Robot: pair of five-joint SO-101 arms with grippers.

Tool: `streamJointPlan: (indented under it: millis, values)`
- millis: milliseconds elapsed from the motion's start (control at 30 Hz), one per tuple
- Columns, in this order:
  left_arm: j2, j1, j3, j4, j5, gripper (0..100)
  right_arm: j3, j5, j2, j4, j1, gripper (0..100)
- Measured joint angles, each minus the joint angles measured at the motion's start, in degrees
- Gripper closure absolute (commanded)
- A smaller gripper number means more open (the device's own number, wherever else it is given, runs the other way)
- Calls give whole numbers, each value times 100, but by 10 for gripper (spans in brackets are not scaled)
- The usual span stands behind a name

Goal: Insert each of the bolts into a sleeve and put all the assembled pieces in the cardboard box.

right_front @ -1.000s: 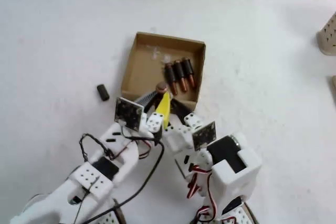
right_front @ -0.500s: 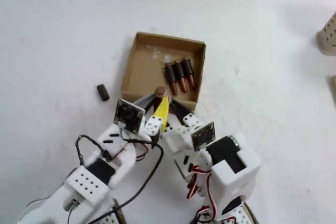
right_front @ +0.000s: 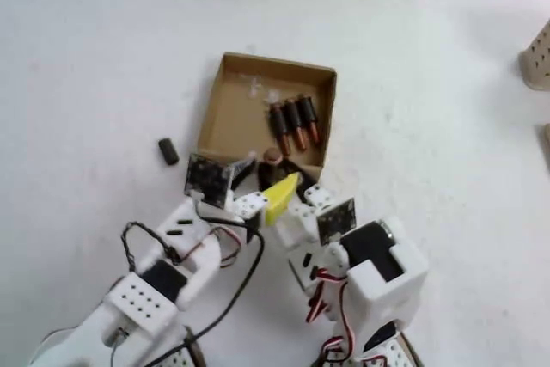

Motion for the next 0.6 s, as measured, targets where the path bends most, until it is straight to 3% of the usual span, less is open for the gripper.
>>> streamJointPlan:
  millis: [600]
  values:
    - [-26,-220,-18,0,0,705,0,0,0,0,0,982]
